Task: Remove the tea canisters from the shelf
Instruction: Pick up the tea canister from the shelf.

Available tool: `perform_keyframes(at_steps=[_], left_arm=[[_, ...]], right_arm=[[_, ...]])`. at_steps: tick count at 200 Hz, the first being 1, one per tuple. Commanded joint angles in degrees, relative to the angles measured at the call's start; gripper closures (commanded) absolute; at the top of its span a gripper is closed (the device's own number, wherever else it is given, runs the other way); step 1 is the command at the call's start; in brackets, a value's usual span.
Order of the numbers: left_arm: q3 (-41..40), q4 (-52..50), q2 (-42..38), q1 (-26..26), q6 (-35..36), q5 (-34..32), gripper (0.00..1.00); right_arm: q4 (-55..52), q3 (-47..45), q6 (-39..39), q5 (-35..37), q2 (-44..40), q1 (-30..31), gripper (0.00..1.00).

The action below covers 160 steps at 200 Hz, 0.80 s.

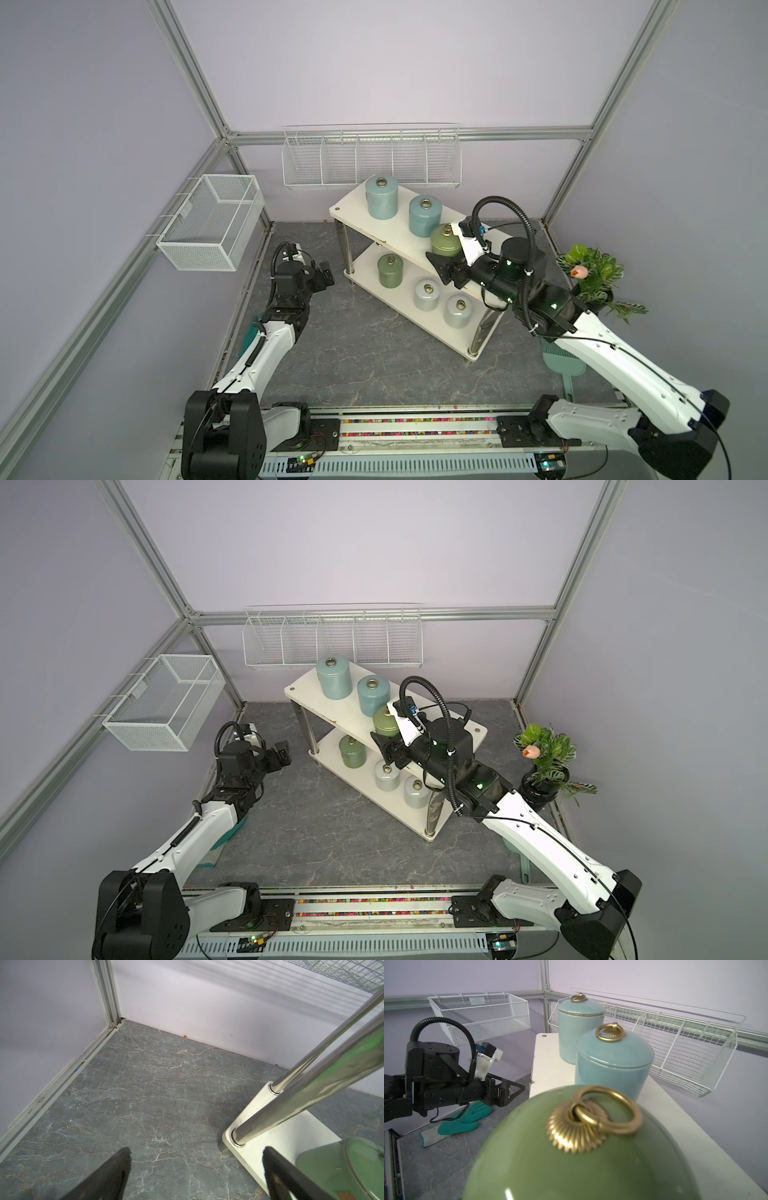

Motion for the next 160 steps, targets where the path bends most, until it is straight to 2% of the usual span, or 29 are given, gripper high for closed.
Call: perform_keyframes(at_steps=[1, 81, 160], left_arm=[[2.4, -0.4, 0.5, -0.3, 0.0, -0.8, 0.00], [3.2, -1.7, 0.4, -0.4, -0.5, -2.7, 0.00], [4.4, -2.9, 0.4, -0.4, -1.3, -4.4, 0.00]], right_arm=[[7.7, 3.7, -0.4, -3.1, 0.6, 1.3, 0.51], [8.8, 6.7, -1.8, -5.0, 5.0, 7.0, 0.52], [14.1, 6.6, 0.4, -6.9, 10.4, 14.0, 0.53]])
